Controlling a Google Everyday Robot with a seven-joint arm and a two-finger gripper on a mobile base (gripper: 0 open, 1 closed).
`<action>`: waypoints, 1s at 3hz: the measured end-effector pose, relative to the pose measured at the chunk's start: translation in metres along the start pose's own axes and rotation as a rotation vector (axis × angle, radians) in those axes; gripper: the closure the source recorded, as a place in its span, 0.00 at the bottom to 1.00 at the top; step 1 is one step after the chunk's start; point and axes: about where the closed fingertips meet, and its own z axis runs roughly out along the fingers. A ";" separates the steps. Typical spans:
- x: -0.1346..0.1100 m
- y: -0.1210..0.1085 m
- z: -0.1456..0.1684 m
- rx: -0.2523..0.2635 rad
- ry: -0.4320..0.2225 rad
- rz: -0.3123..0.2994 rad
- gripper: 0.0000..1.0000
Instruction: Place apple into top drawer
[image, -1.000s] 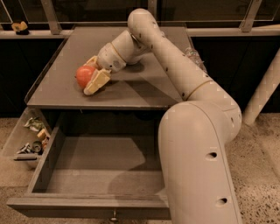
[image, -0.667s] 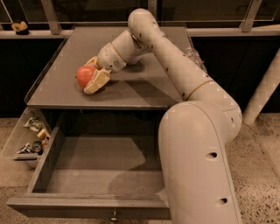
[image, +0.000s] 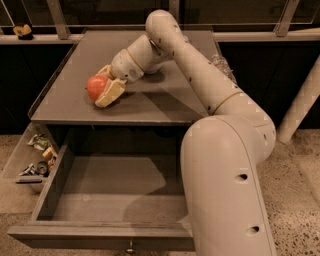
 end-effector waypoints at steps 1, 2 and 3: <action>-0.001 0.021 -0.003 -0.011 -0.011 -0.011 1.00; -0.048 0.062 -0.048 0.116 -0.037 -0.118 1.00; -0.134 0.116 -0.082 0.270 -0.082 -0.220 1.00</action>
Offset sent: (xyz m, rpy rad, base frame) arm -0.2414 -0.1039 0.0240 0.0087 -0.1061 -0.0814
